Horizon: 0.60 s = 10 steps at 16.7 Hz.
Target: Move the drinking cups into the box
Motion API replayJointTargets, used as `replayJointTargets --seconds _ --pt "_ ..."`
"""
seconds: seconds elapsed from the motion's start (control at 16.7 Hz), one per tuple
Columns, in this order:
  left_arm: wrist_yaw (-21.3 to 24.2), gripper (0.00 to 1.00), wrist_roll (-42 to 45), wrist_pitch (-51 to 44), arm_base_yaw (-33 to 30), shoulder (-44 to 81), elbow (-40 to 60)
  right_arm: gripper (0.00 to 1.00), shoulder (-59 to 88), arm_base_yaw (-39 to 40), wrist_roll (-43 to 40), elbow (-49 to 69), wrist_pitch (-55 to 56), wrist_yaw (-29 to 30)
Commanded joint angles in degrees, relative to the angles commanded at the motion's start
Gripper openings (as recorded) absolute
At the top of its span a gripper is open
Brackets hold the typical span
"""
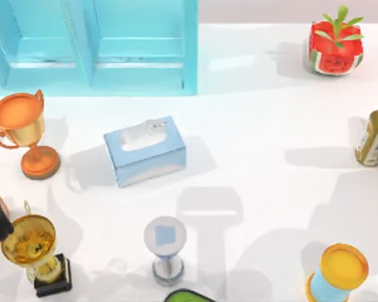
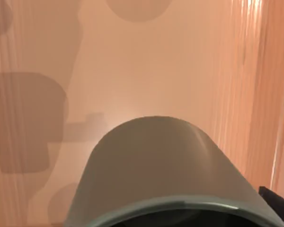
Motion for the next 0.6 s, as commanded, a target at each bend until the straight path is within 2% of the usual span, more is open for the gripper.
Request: replayJointTargets --seconds 0.3,0.6 --pt "0.0 1.00 0.0 0.0 0.0 0.0 0.0 0.00 -0.2 0.4 0.2 -1.2 0.9 0.1" --pt "0.0 1.00 0.0 0.0 0.0 0.0 0.0 0.00 0.2 1.0 0.9 -10.1 10.3 0.3"
